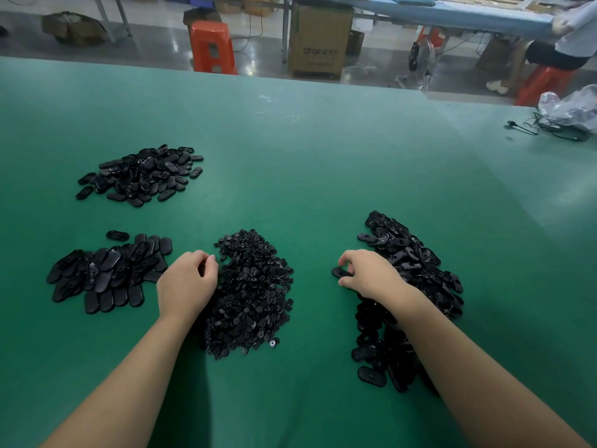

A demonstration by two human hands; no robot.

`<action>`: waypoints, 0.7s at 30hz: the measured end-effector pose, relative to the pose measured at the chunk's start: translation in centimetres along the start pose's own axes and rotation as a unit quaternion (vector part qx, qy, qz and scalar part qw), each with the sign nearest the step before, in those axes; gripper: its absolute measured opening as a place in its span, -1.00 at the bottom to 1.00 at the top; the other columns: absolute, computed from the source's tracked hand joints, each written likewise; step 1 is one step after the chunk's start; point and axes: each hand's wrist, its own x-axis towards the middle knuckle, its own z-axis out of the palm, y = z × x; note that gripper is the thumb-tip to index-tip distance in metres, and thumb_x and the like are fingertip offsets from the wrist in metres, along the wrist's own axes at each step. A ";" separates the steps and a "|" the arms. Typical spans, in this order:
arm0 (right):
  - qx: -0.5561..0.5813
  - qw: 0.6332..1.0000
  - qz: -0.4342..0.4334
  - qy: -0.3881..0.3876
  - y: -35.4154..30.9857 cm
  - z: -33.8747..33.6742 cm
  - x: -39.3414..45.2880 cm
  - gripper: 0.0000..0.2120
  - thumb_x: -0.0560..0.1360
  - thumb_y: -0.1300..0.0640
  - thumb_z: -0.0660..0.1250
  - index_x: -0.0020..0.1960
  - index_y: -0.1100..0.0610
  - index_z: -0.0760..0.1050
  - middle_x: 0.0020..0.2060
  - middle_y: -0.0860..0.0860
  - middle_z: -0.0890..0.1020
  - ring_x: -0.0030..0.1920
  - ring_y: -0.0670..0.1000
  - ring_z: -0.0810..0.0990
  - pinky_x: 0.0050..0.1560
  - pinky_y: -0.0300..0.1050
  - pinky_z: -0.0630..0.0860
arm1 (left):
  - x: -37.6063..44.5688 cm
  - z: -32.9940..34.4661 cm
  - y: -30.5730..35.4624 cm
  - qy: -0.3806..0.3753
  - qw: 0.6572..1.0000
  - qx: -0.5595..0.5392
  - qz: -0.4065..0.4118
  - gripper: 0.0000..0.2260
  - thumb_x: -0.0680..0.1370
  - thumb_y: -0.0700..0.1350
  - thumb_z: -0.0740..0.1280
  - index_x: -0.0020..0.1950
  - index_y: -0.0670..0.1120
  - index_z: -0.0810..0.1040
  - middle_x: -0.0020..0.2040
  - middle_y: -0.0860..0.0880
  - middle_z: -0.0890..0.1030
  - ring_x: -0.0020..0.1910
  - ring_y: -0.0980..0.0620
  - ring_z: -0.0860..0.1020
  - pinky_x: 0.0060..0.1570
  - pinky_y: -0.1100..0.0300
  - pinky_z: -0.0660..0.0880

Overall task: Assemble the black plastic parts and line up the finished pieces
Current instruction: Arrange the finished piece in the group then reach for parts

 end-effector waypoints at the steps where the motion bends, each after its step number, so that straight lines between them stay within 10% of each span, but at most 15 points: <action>1: 0.001 1.000 0.001 0.004 0.0 0.0 0.0 -0.61 0.56 0.00 0.43 0.36 0.04 0.50 0.17 0.01 0.59 0.11 0.04 0.57 0.11 -0.05 0.52 | 0.0 0.0 0.0 0.000 1.000 -0.002 0.000 -0.78 0.63 0.00 0.26 -0.20 0.02 0.54 -0.30 0.09 0.51 -0.34 0.14 0.45 -0.40 0.21 0.29; 12: 0.187 0.974 0.041 0.122 0.0 0.1 -0.2 -0.91 0.58 0.13 0.38 0.07 0.09 0.58 -0.22 -0.12 0.57 -0.22 -0.08 0.55 -0.17 -0.18 0.45 | -0.1 -0.2 0.0 -0.012 1.000 -0.005 0.009 -0.83 0.61 0.05 0.28 -0.17 0.09 0.54 -0.26 0.12 0.53 -0.29 0.11 0.50 -0.36 0.21 0.34; 21: 0.600 0.789 0.070 0.113 -5.5 3.0 -1.4 -0.72 0.59 0.33 0.36 0.23 0.07 0.45 -0.07 0.14 0.67 -0.27 -0.07 0.70 -0.18 -0.22 0.64 | -0.1 -0.4 -0.3 -0.018 0.999 -0.021 0.027 -0.90 0.60 0.01 0.33 -0.01 0.20 0.63 -0.24 0.17 0.49 -0.35 0.23 0.45 -0.40 0.25 0.28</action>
